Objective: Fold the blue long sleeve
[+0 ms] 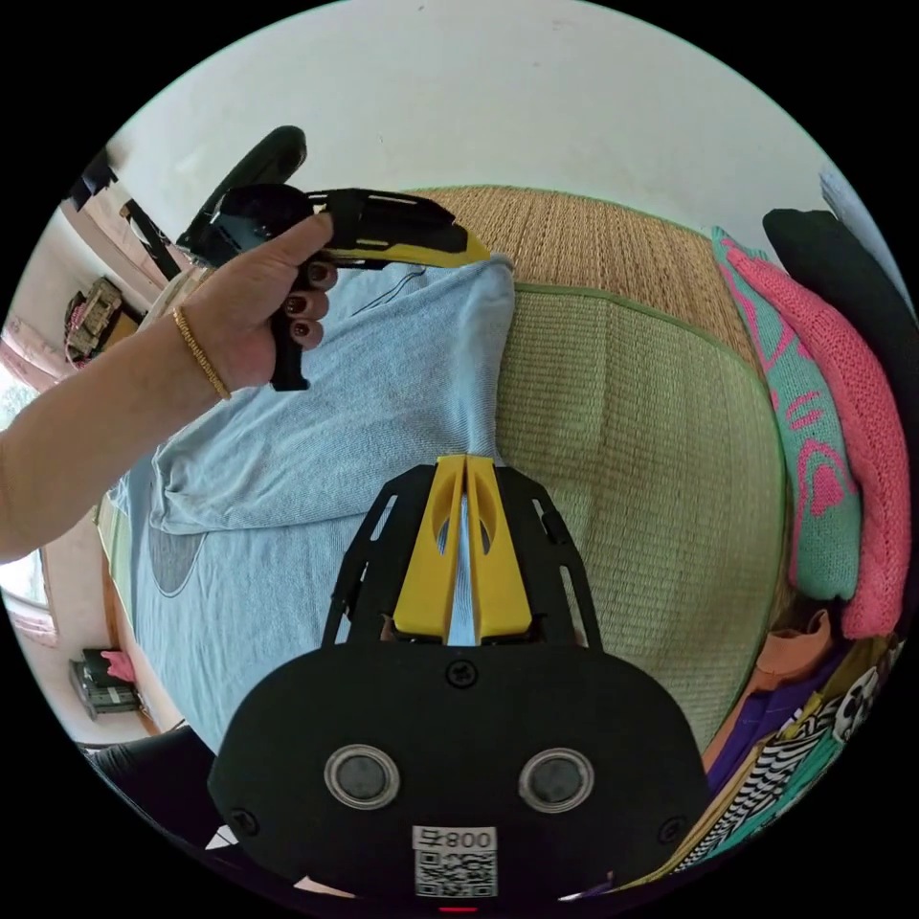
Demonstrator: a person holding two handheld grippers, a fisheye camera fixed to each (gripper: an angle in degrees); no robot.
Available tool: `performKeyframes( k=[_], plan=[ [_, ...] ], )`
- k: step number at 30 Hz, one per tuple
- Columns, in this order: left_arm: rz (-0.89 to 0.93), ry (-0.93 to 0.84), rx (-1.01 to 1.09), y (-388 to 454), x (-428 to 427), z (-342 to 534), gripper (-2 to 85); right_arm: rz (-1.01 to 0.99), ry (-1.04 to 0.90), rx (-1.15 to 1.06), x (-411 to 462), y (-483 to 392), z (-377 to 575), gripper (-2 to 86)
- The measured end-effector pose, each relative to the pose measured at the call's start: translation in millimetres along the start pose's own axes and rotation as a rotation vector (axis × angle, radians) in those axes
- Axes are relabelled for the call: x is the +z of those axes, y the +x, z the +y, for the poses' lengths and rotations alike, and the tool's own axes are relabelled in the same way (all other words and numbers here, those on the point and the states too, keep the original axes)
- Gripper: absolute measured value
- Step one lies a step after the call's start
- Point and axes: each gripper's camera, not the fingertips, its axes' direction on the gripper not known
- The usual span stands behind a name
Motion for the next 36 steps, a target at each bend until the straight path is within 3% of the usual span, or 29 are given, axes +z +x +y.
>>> performKeyframes(
  k=[1, 4, 9, 13, 18, 22, 26, 30, 36],
  plan=[
    [-0.081, -0.067, 0.006, 0.7, 5.4, -1.1, 0.1, -0.009, -0.001, -0.003, -0.4, 1.8, -1.1, 0.1],
    [-0.031, -0.094, -0.043, -4.6, -3.9, 10.1, 0.2, -0.039, -0.006, 0.017, -2.2, 7.5, -4.2, 0.2],
    [0.054, 0.060, -0.026, 8.9, -82.1, 86.6, 0.6, -0.231, -0.012, 0.158, -9.3, 33.7, -11.2, 0.1],
    [0.052, 0.144, -0.229, -8.2, -165.6, 207.0, 2.2, -0.314, 0.040, 0.200, -30.8, 41.5, -14.4, 0.0],
    [-0.087, 0.333, -0.640, -30.0, -279.4, 365.9, 5.3, -0.323, -0.012, 0.024, -42.2, -7.8, -34.3, 0.0],
    [-0.247, 0.566, -0.960, -43.9, -364.2, 489.3, 8.4, -0.462, -0.112, -0.154, -21.8, -74.8, -60.5, 0.0],
    [-0.243, 0.808, -1.230, -66.7, -416.5, 588.4, 10.5, -0.553, -0.207, -0.322, -0.6, -142.0, -75.8, 0.0],
    [-0.261, 0.983, -1.332, -75.0, -446.7, 643.4, 10.9, -0.572, -0.288, -0.422, 21.5, -201.0, -80.8, 0.1],
    [-0.259, 0.928, -1.304, -87.0, -470.4, 669.6, 9.6, -0.567, -0.345, -0.444, 45.4, -238.9, -86.5, 0.1]
  ],
)
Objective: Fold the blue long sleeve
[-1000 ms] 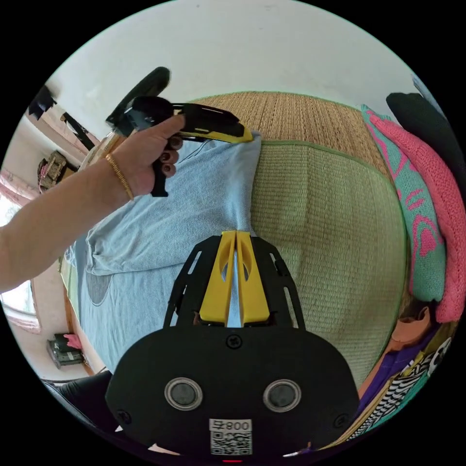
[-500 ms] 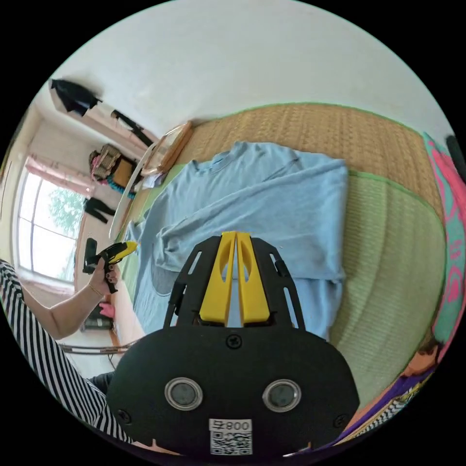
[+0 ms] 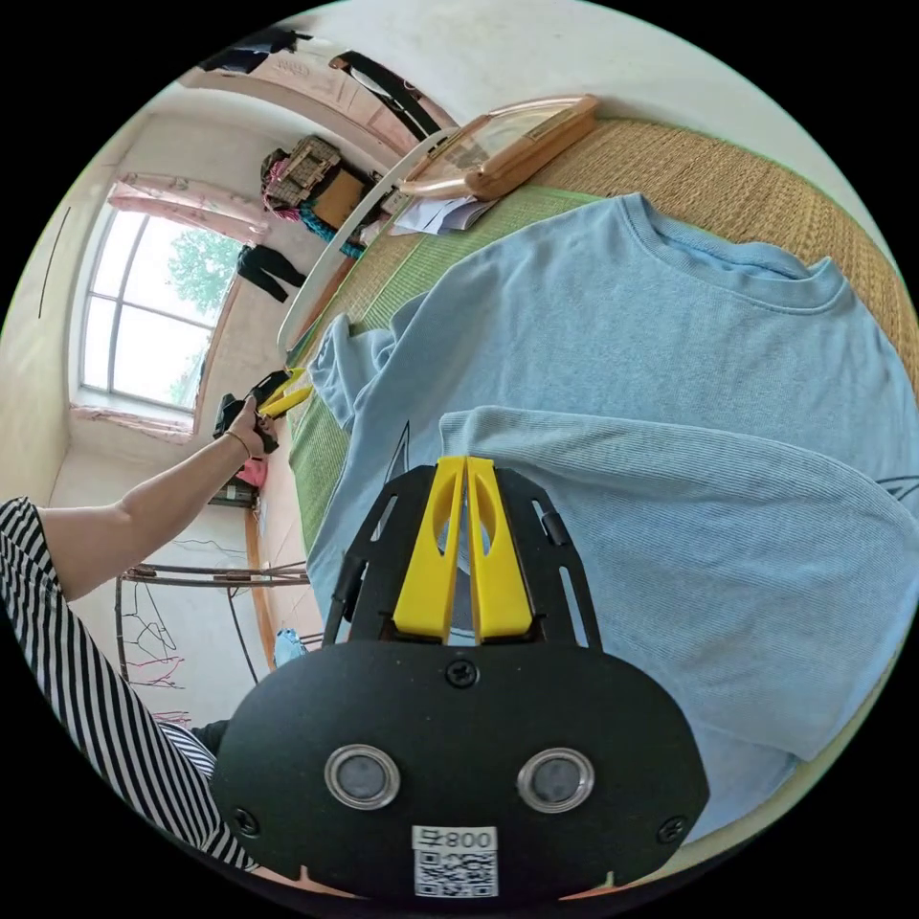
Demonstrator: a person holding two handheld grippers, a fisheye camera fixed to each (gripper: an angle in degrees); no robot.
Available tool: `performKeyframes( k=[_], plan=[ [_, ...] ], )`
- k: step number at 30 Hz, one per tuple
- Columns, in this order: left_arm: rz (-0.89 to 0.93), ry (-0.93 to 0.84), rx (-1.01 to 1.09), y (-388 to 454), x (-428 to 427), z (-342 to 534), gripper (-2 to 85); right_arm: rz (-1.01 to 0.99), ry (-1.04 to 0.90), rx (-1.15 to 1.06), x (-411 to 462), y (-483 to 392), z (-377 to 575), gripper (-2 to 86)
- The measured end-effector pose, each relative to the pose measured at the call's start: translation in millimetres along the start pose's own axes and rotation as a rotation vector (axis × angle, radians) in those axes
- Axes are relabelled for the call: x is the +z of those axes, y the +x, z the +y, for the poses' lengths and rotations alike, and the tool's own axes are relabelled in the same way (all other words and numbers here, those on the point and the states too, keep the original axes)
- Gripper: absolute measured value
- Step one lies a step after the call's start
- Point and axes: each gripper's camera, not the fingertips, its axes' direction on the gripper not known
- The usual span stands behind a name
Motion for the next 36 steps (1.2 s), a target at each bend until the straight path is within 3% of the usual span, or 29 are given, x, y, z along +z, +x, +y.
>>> performKeyframes(
  k=[6, 9, 15, 20, 25, 29, 36],
  plan=[
    [-0.033, -0.042, 0.026, -4.2, -10.2, 9.3, 4.4, 0.042, -0.022, -0.009, 12.3, -5.2, -24.5, 0.0],
    [0.036, -0.020, 0.087, 5.0, -25.0, 25.6, 3.3, 0.064, -0.064, 0.020, 20.6, 1.3, -35.1, 0.1],
    [0.310, -0.033, 0.366, 72.2, -51.1, 79.4, 2.6, 0.036, -0.095, 0.057, 14.9, 14.6, -47.5, 0.4],
    [0.443, -0.213, 0.727, 157.8, -30.6, 170.8, 2.4, -0.081, -0.040, 0.062, -23.7, 18.0, -47.3, 1.6],
    [0.367, -0.412, 0.939, 191.9, 24.7, 278.0, 2.3, -0.413, 0.188, 0.092, -96.7, 39.0, -41.6, 7.5],
    [0.276, -0.522, 1.009, 197.0, 65.3, 357.6, 2.2, -0.478, 0.205, 0.155, -115.8, 65.3, -36.6, 10.9],
    [0.142, -0.542, 1.184, 214.0, 93.2, 447.4, 2.3, -0.571, 0.223, 0.346, -129.2, 122.5, -11.7, 11.4]
  ],
)
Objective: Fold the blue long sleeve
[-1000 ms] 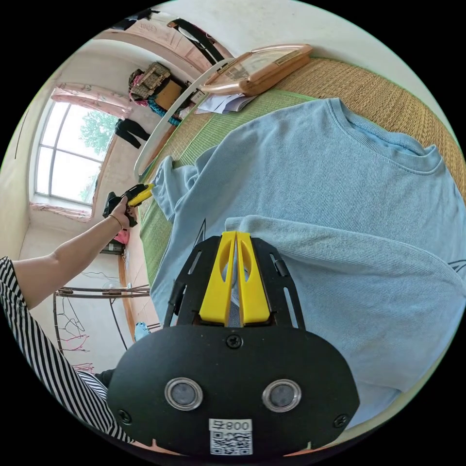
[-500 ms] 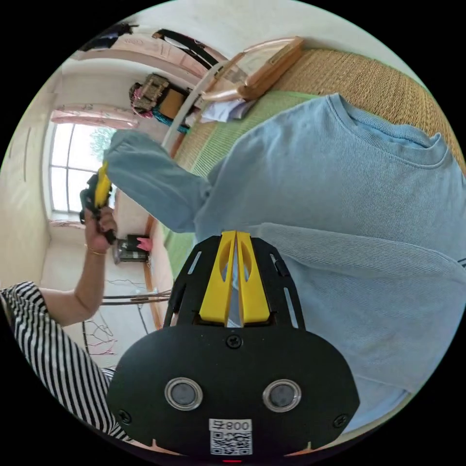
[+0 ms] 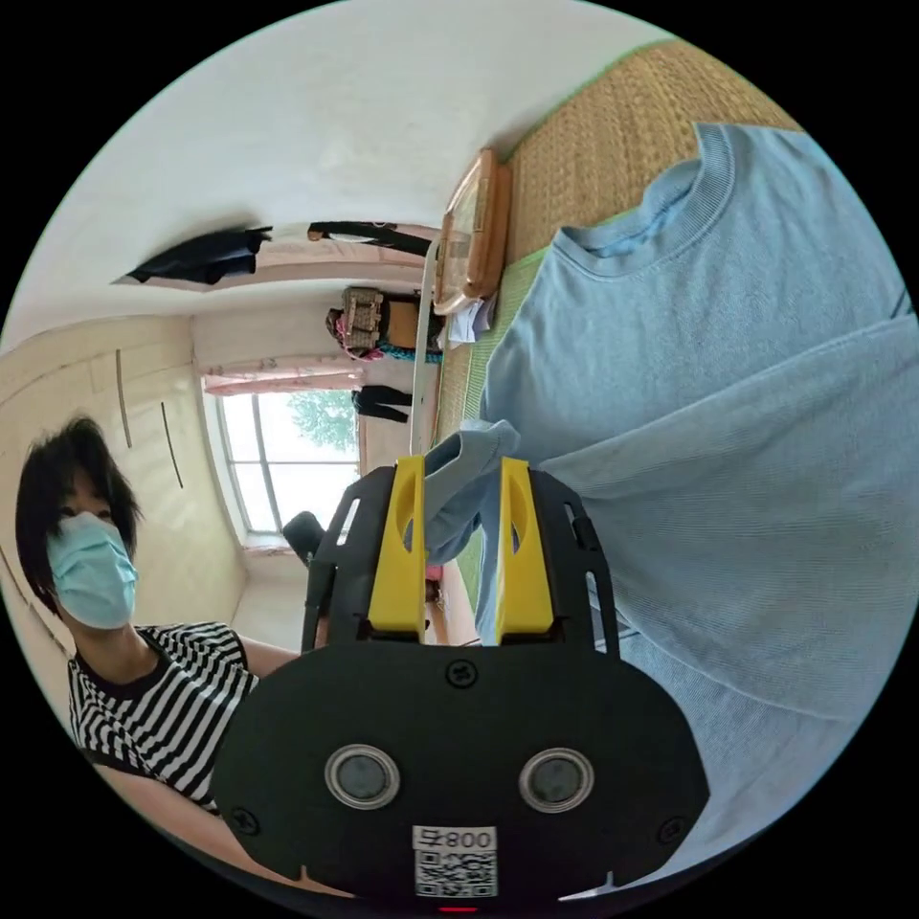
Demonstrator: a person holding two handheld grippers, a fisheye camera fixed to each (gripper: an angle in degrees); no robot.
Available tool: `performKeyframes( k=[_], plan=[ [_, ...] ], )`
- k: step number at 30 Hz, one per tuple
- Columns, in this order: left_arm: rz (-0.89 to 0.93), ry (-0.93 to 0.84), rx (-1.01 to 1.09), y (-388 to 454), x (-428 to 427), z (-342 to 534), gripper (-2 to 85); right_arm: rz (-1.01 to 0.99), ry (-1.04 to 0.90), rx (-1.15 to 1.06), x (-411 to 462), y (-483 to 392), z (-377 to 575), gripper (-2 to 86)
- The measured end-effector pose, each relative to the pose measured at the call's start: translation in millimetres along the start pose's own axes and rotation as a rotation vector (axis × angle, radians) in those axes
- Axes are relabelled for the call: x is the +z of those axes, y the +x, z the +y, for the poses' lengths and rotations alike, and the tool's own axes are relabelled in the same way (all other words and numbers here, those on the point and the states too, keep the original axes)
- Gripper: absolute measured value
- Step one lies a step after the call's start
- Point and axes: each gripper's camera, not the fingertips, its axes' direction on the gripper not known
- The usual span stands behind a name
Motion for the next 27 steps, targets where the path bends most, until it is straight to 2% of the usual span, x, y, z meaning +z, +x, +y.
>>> performKeyframes(
  k=[5, 11, 13, 18, 23, 27],
  plan=[
    [-0.107, -0.030, 0.113, 53.6, 37.9, -11.9, 2.3, -0.076, -0.043, 0.036, -12.0, 10.3, -12.9, 5.4],
    [-0.062, 0.050, 0.271, 125.3, 68.4, -32.9, 2.4, -0.154, 0.059, -0.218, -85.4, -47.0, -12.2, 2.2],
    [-0.038, 0.040, 0.327, 147.2, 87.1, -37.1, 2.4, -0.102, 0.094, -0.274, -124.5, -60.8, 2.8, 2.0],
    [0.033, -0.051, 0.389, 182.6, 158.5, -39.2, 2.5, 0.043, 0.188, -0.169, -185.2, -32.7, 42.6, 1.8],
    [0.152, -0.178, 0.368, 197.4, 227.1, -35.7, 2.5, 0.061, 0.286, -0.055, -213.1, 1.9, 79.8, 1.7],
    [0.177, -0.204, 0.362, 204.4, 246.9, -37.6, 2.6, 0.037, 0.335, -0.017, -220.8, 12.5, 93.3, 1.7]
  ],
)
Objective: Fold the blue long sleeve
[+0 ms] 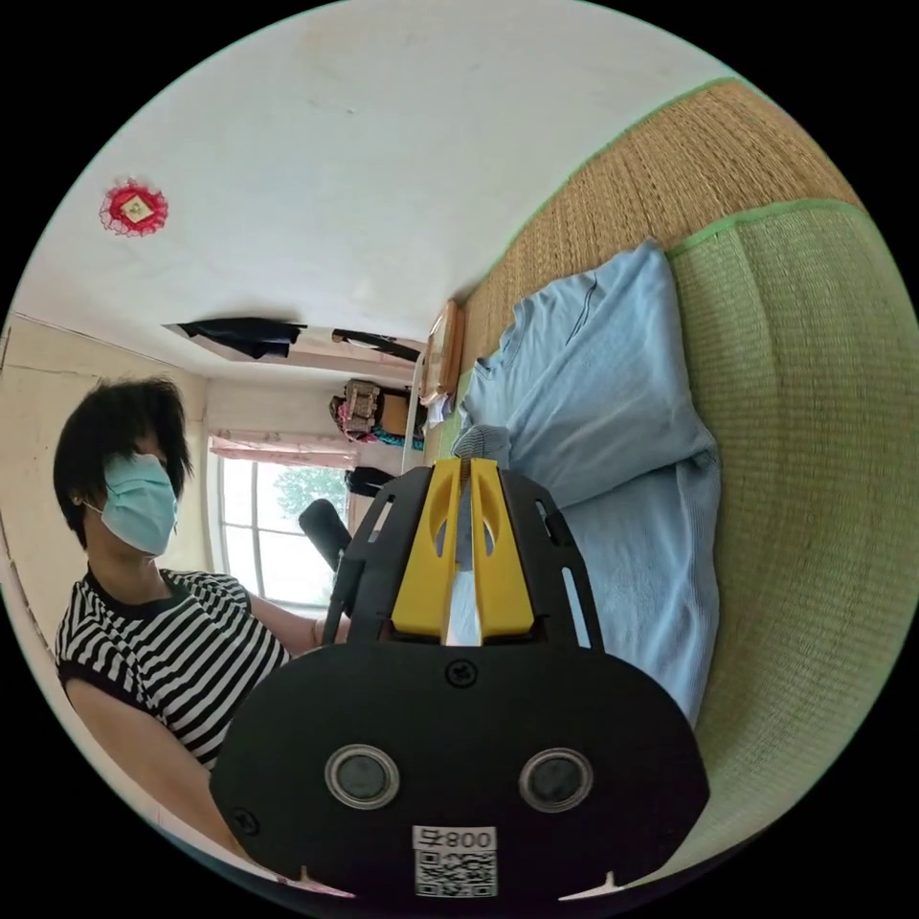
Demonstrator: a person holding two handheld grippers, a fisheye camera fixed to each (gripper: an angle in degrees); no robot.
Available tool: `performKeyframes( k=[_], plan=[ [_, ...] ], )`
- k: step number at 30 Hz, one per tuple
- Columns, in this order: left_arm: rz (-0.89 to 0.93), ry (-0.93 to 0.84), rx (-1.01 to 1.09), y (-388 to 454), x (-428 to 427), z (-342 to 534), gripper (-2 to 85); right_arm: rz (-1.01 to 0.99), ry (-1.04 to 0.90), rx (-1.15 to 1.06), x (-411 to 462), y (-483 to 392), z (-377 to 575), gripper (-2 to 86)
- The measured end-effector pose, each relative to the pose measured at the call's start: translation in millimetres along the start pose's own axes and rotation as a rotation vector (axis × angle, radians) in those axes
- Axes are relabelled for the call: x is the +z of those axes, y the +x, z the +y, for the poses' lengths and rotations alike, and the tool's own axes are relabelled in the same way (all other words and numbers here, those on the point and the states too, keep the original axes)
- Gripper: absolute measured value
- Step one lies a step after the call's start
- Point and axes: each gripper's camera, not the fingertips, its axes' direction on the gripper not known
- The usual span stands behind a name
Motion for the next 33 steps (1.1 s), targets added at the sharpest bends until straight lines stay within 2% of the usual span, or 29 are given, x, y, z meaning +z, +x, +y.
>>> performKeyframes(
  k=[6, 8, 10, 13, 15, 20, 23, 26, 28, 33],
  plan=[
    [-0.025, 0.102, 0.046, 9.4, -12.0, -15.6, 2.8, -0.096, 0.026, -0.131, 1.4, -33.7, -14.7, 1.6],
    [-0.031, 0.061, 0.065, 6.6, -0.7, -20.7, 3.2, -0.037, 0.009, -0.177, 4.8, -44.5, -20.4, 1.5],
    [-0.012, 0.014, 0.050, -2.3, 15.6, -20.3, 3.6, 0.106, -0.034, -0.149, 14.7, -35.0, -24.7, 1.5],
    [0.017, -0.098, -0.046, -27.5, 35.3, -11.4, 4.7, 0.263, -0.092, 0.020, 30.9, 10.4, -23.4, 1.5],
    [0.016, -0.083, -0.100, -43.5, 24.8, -0.8, 5.4, 0.279, -0.112, 0.112, 39.7, 32.8, -21.6, 1.6],
    [-0.208, -0.012, -0.420, -119.0, -48.3, 51.4, 7.4, 0.372, -0.051, 0.151, 57.1, 30.7, -29.1, 2.3],
    [-0.334, -0.016, -0.539, -147.0, -82.0, 83.0, 8.8, 0.377, 0.008, 0.070, 78.1, 1.7, -46.8, 3.5],
    [-0.414, -0.122, -0.557, -159.6, -91.6, 103.4, 9.5, 0.299, -0.085, -0.092, 145.8, -37.9, -80.0, 5.2],
    [-0.459, -0.188, -0.540, -166.0, -90.7, 111.4, 9.3, 0.248, -0.227, -0.211, 225.8, -64.5, -109.9, 6.2],
    [-0.573, -0.279, -0.529, -184.2, -95.8, 125.6, 3.8, 0.181, -0.455, -0.312, 384.7, -89.9, -159.9, 7.3]
  ],
)
